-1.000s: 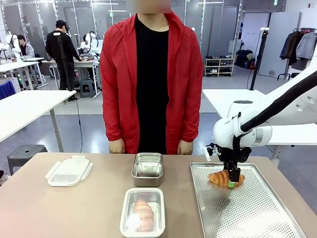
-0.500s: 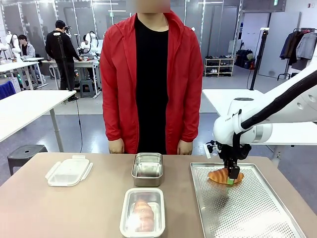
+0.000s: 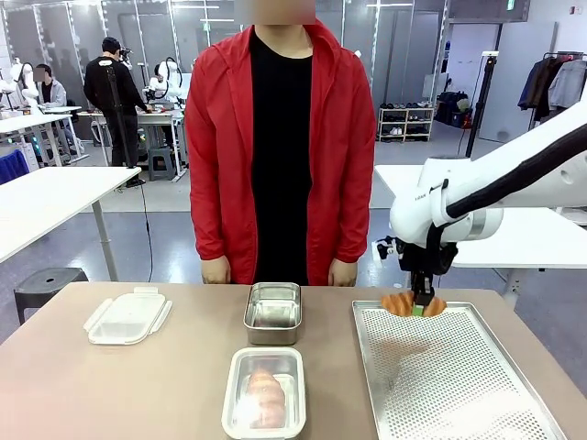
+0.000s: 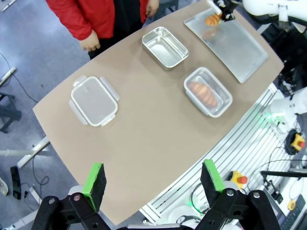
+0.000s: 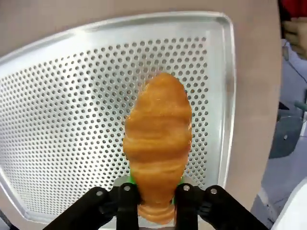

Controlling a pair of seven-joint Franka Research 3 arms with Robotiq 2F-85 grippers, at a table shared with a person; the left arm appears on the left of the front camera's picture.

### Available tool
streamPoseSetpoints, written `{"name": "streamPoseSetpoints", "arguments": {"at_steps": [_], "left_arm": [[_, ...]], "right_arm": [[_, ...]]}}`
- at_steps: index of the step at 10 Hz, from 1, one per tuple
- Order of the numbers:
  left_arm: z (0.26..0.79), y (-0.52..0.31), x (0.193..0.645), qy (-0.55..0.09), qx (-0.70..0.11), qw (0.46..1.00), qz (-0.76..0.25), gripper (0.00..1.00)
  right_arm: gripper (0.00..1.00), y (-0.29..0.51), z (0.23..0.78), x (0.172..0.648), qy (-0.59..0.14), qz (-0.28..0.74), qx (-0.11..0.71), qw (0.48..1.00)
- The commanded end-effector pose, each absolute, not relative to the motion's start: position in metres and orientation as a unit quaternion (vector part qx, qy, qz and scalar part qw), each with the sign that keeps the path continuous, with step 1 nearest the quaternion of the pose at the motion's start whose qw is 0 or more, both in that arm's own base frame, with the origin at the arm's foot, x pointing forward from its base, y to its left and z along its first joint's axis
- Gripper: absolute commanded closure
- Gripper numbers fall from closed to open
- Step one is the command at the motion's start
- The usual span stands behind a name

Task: Place the bread into the airtight container.
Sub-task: Pick up a Butter Roll and place it into an empty Airtight Container.

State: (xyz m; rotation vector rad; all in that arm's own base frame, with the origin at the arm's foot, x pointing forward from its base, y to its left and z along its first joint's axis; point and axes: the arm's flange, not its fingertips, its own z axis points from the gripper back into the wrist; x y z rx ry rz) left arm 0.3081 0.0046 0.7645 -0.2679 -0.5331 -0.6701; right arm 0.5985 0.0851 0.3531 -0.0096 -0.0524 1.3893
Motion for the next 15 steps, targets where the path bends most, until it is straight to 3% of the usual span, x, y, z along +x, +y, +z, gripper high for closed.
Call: {"name": "streamPoseSetpoints", "arguments": {"at_steps": [1, 5, 10, 13, 15], "left_arm": [[0.765, 0.006, 0.308, -0.260, -0.130, 0.897, -0.333, 0.00], [0.765, 0.006, 0.308, -0.260, -0.130, 0.897, -0.333, 0.00], [0.765, 0.006, 0.308, -0.260, -0.130, 0.897, -0.333, 0.00], [0.765, 0.006, 0.308, -0.260, -0.130, 0.897, -0.333, 0.00], [0.765, 0.006, 0.308, -0.260, -0.130, 0.897, -0.333, 0.00]], "right_arm": [[0.79, 0.110, 0.381, 0.588, -0.016, 0.620, -0.024, 0.784], [0.79, 0.223, 0.435, 0.576, -0.024, 0.588, -0.033, 0.808], [0.79, 0.366, 0.434, 0.562, -0.010, 0.605, -0.061, 0.794], [0.79, 0.391, 0.422, 0.560, -0.016, 0.587, -0.042, 0.808], [0.79, 0.384, 0.423, 0.551, -0.017, 0.614, -0.039, 0.788]]}}
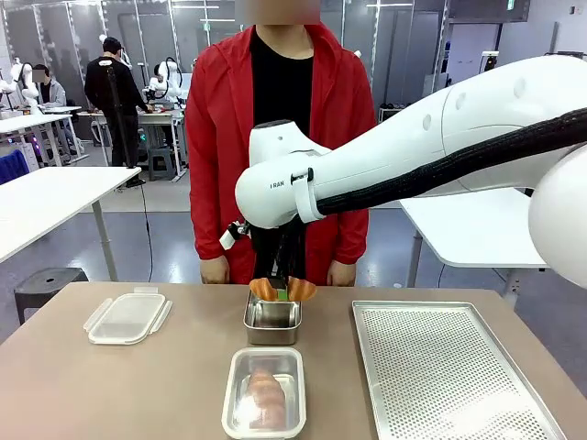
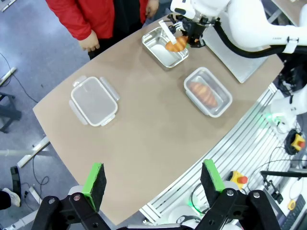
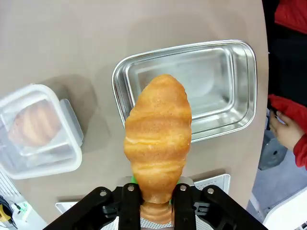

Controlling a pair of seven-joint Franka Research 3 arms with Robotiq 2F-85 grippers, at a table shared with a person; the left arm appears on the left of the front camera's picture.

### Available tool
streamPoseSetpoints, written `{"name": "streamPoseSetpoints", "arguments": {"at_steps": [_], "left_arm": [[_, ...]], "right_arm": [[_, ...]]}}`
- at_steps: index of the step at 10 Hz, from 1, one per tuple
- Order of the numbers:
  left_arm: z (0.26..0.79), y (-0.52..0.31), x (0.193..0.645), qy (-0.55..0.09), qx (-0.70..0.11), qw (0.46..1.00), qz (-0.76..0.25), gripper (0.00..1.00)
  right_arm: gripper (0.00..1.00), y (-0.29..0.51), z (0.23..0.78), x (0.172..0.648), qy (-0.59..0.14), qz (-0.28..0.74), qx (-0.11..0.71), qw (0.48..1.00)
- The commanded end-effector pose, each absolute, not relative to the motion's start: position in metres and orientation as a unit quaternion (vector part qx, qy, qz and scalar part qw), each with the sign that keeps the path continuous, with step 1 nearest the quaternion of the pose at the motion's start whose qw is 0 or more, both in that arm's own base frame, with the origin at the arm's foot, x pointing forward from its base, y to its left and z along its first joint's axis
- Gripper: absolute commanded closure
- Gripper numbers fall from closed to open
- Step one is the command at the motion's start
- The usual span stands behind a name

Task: Place the bread into the airtight container.
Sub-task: Pick up a Butter Roll and place it into an empty Airtight Container.

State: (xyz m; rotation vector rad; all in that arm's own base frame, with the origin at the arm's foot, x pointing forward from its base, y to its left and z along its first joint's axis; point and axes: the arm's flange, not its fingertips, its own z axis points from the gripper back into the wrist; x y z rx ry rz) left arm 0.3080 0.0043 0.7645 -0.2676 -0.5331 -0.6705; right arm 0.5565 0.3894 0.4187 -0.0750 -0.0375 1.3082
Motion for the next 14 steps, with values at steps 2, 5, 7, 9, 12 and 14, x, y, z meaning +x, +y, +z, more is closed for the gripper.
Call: {"name": "streamPoseSetpoints", "arguments": {"at_steps": [2, 5, 7, 9, 12, 14], "left_arm": [[0.765, 0.006, 0.308, -0.260, -0.130, 0.897, -0.333, 0.00], [0.765, 0.006, 0.308, -0.260, -0.130, 0.897, -0.333, 0.00], [0.765, 0.006, 0.308, -0.260, -0.130, 0.897, -0.333, 0.00], [0.765, 0.006, 0.308, -0.260, -0.130, 0.897, -0.333, 0.00], [0.765, 0.006, 0.308, -0.260, -0.130, 0.897, -0.333, 0.00], [0.765, 0.006, 0.308, -0.260, -0.130, 0.897, -0.333, 0.00]], "right_arm": [[0.79, 0.384, 0.423, 0.551, -0.017, 0.614, -0.039, 0.788], [0.79, 0.389, 0.420, 0.557, -0.018, 0.608, -0.035, 0.793], [0.79, 0.395, 0.416, 0.551, -0.026, 0.481, -0.025, 0.876], [0.79, 0.405, 0.405, 0.552, -0.027, 0.369, 0.000, 0.929], [0.79, 0.408, 0.377, 0.577, -0.070, 0.279, 0.024, 0.957], [0.79, 0.403, 0.361, 0.589, -0.076, 0.272, 0.005, 0.959]]}}
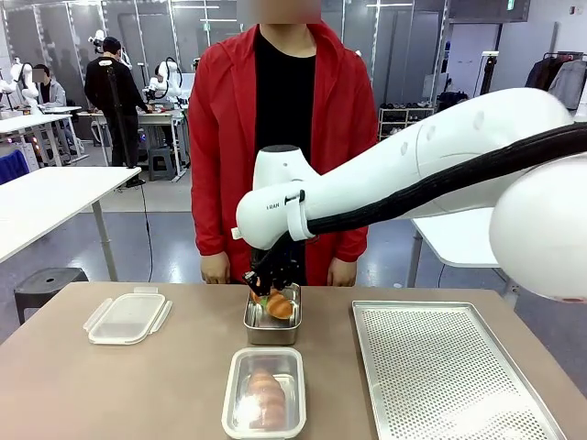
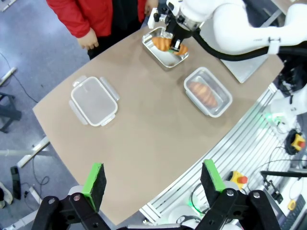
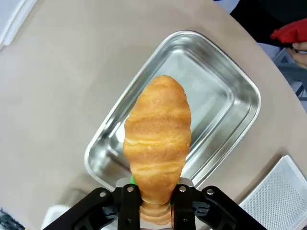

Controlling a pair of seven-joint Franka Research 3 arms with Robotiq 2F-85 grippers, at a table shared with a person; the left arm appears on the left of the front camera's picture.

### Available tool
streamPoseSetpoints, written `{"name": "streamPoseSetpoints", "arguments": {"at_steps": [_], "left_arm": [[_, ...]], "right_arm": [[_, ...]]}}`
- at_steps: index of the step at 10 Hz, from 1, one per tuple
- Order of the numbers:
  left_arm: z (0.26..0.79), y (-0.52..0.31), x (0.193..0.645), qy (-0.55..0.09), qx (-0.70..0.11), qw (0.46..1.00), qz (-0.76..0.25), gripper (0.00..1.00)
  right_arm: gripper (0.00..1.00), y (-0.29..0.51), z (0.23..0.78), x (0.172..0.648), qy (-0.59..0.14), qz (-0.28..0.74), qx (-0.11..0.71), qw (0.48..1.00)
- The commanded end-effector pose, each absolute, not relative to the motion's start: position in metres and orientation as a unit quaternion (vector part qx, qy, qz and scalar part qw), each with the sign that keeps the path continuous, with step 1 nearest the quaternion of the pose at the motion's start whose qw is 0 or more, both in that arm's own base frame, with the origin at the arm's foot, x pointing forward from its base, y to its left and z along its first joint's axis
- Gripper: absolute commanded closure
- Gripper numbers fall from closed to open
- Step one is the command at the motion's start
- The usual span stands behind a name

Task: Place the bread into the airtight container.
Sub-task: Pick up a Butter Roll and place it into an empty Airtight Container.

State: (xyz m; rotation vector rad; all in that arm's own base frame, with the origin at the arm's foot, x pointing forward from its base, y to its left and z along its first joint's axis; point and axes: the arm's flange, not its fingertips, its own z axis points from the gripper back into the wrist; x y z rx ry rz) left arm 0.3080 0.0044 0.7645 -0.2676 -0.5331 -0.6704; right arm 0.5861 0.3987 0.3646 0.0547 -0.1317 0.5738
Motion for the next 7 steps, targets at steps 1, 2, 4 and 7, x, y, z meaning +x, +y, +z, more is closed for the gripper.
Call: {"name": "streamPoseSetpoints", "arguments": {"at_steps": [1, 2, 4, 7], "left_arm": [[0.765, 0.006, 0.308, -0.260, -0.130, 0.897, -0.333, 0.00], [0.765, 0.006, 0.308, -0.260, -0.130, 0.897, -0.333, 0.00], [0.765, 0.006, 0.308, -0.260, -0.130, 0.897, -0.333, 0.00], [0.765, 0.006, 0.308, -0.260, -0.130, 0.897, -0.333, 0.00]], "right_arm": [[0.79, 0.400, 0.353, 0.594, -0.076, 0.269, 0.015, 0.960], [0.79, 0.396, 0.350, 0.600, -0.090, 0.265, 0.025, 0.960], [0.66, 0.396, 0.344, 0.601, -0.074, 0.265, 0.044, 0.961], [0.41, 0.394, 0.343, 0.598, -0.074, 0.259, 0.043, 0.962]]}}
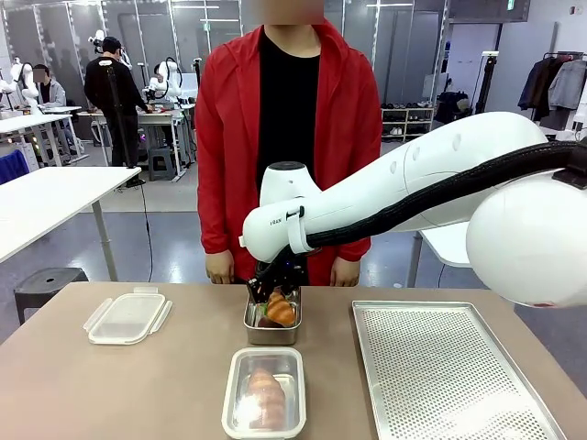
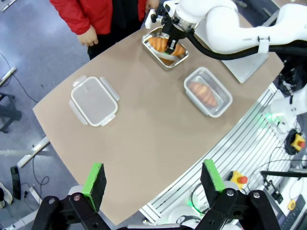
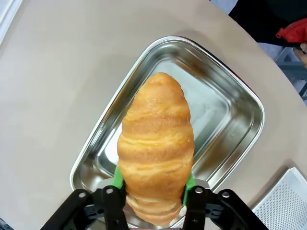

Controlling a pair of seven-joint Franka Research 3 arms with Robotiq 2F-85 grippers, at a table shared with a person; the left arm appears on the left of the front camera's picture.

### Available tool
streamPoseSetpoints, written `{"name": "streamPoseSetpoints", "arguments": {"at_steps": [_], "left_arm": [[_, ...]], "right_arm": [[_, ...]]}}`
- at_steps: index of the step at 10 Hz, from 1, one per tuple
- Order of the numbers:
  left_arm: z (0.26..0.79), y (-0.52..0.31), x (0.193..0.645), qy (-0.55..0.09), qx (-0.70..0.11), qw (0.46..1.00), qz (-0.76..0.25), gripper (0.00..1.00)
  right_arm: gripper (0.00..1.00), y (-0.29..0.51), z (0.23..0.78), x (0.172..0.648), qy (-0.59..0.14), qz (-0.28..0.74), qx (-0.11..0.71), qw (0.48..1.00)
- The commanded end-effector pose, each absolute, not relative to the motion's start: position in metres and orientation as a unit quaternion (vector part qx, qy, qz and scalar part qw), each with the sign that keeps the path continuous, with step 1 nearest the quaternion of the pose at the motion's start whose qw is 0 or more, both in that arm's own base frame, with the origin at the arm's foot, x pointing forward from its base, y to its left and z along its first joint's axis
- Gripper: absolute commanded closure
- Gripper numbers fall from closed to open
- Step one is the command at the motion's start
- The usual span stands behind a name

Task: Place the bread into the airtight container.
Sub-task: Pick up a Butter Roll and place it into an empty Airtight Container.

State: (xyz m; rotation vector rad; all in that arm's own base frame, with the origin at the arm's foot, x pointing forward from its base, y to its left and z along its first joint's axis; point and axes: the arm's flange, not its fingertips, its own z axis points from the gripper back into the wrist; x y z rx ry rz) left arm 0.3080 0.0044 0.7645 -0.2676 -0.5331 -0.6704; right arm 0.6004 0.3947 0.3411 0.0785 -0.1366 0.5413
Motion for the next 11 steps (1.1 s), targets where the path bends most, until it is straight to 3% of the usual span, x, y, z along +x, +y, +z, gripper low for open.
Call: {"name": "streamPoseSetpoints", "arguments": {"at_steps": [1, 2, 3, 6, 11], "left_arm": [[0.765, 0.006, 0.308, -0.260, -0.130, 0.897, -0.333, 0.00], [0.765, 0.006, 0.308, -0.260, -0.130, 0.897, -0.333, 0.00], [0.765, 0.006, 0.308, -0.260, -0.130, 0.897, -0.333, 0.00], [0.765, 0.006, 0.308, -0.260, -0.130, 0.897, -0.333, 0.00], [0.765, 0.006, 0.308, -0.260, -0.130, 0.897, -0.333, 0.00]], "right_arm": [[0.00, 0.392, 0.343, 0.598, -0.074, 0.257, 0.045, 0.962], [0.06, 0.390, 0.342, 0.597, -0.080, 0.261, 0.052, 0.961], [0.00, 0.387, 0.341, 0.596, -0.082, 0.261, 0.052, 0.960], [0.00, 0.376, 0.334, 0.596, -0.094, 0.275, 0.077, 0.954], [0.00, 0.392, 0.341, 0.604, -0.082, 0.263, 0.048, 0.960]]}}
